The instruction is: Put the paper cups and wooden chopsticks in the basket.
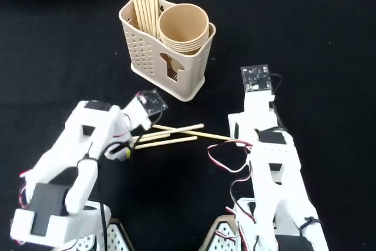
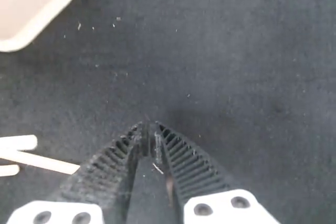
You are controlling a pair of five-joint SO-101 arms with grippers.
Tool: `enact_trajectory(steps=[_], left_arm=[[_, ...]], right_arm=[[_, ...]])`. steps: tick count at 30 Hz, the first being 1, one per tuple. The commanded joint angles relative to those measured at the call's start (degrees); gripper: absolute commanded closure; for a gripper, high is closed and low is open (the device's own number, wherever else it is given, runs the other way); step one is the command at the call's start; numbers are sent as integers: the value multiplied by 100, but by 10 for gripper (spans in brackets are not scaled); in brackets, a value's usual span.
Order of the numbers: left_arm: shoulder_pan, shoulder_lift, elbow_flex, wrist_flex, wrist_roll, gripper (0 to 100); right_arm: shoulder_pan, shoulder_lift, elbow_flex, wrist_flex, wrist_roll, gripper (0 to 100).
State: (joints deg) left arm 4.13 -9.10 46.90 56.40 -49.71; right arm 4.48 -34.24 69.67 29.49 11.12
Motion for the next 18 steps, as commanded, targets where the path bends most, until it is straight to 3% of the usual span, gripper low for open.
enact_trajectory(steps=[1,10,18], left_arm=[[-31,448,-338,-79,-35,811],[-4,677,-295,-53,-167,813],[277,721,-268,1011,-765,940]], right_arm=[[35,-31,-31,-141,44,959],[35,-31,-31,-141,44,959],[35,-31,-31,-141,44,959]])
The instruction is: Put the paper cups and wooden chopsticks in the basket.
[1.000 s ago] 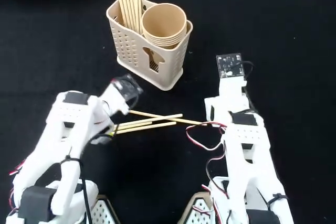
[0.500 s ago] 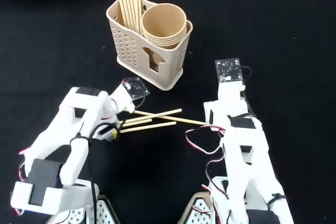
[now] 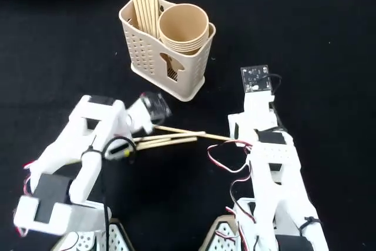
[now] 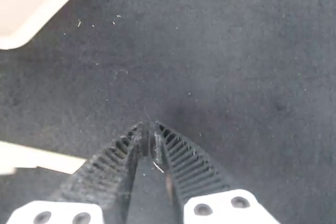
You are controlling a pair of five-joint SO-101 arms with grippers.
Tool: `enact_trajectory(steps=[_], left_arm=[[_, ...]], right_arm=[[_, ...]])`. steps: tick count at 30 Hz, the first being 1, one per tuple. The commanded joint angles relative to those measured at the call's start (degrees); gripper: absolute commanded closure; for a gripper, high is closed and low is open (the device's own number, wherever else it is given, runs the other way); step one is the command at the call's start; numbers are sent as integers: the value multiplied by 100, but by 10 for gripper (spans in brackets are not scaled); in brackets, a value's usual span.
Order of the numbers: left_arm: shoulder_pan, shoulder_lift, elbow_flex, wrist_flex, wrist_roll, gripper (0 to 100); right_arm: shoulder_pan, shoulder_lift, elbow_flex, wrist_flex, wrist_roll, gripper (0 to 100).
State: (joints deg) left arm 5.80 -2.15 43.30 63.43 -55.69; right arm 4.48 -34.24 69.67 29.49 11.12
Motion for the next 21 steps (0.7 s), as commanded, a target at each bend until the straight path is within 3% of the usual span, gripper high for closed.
enact_trajectory(steps=[1,12,18,21], left_arm=[[110,26,92,334,-202,933],[101,35,189,308,-237,834],[119,35,215,325,-237,840],[233,35,347,325,-246,914]], right_arm=[[35,-31,-31,-141,44,959],[35,-31,-31,-141,44,959],[35,-31,-31,-141,44,959],[35,-31,-31,-141,44,959]])
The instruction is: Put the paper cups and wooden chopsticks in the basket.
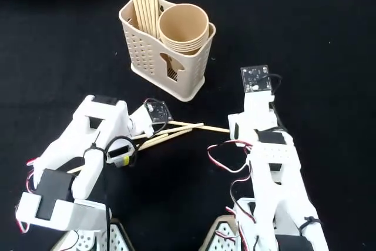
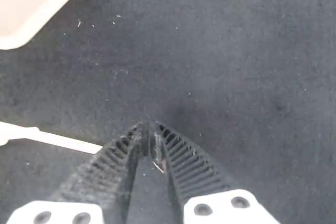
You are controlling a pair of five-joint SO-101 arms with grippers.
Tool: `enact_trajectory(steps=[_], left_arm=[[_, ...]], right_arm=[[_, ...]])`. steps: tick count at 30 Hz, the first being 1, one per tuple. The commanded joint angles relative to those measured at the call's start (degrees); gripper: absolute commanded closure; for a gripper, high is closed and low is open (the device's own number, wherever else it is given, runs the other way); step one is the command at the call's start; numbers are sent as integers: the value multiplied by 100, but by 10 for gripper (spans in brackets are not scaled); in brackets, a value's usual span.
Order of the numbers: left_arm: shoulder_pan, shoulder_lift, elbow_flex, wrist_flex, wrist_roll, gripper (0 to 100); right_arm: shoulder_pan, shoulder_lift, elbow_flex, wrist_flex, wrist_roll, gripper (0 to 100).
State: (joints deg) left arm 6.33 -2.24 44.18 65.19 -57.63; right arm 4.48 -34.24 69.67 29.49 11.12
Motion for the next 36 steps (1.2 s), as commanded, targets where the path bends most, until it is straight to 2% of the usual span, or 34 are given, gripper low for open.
enact_trajectory(steps=[1,2,9,16,22,27,32,36], left_arm=[[268,18,338,132,-53,955],[374,18,400,132,-53,979],[927,-18,558,167,-26,970],[936,-281,611,229,-9,970],[936,-1969,787,914,0,970],[690,-3613,734,1670,9,970],[303,-4738,787,1749,396,970],[365,-4879,1121,1688,448,968]], right_arm=[[35,-31,-31,-141,44,959],[35,-31,-31,-141,44,959],[62,-31,-31,-141,35,959],[70,-22,-4,-281,9,959],[79,-31,382,-1020,0,959],[79,-31,409,-1055,-9,959],[79,-31,409,-1064,-9,959],[79,-31,418,-1055,-9,959]])
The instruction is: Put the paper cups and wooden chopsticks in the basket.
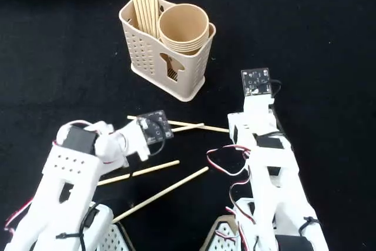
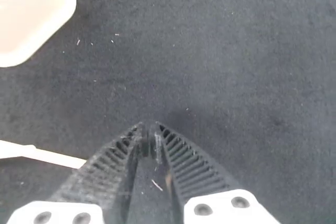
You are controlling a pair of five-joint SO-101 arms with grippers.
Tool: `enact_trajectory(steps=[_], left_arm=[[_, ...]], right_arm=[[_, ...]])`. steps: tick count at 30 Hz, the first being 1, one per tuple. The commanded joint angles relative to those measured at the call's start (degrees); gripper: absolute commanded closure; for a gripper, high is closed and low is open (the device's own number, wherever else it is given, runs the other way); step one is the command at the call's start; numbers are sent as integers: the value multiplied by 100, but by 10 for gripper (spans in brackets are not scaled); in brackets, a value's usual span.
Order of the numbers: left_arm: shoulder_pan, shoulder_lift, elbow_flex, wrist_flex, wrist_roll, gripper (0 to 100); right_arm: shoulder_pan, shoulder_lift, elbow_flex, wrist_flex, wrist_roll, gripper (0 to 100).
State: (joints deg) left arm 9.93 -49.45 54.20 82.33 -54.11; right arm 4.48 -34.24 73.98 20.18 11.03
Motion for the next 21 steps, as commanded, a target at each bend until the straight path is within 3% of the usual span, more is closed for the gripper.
enact_trajectory(steps=[1,6,10,14,21], left_arm=[[57,-123,215,-97,123,966],[532,193,400,-105,818,807],[1446,492,347,193,905,819],[2044,712,365,-132,1881,818],[2721,1081,365,-343,2857,798]], right_arm=[[79,-31,-13,-123,0,959],[70,-31,-13,-114,0,959],[70,-31,-13,-114,0,959],[70,-31,-13,-123,0,959],[70,-31,-13,-132,0,959]])
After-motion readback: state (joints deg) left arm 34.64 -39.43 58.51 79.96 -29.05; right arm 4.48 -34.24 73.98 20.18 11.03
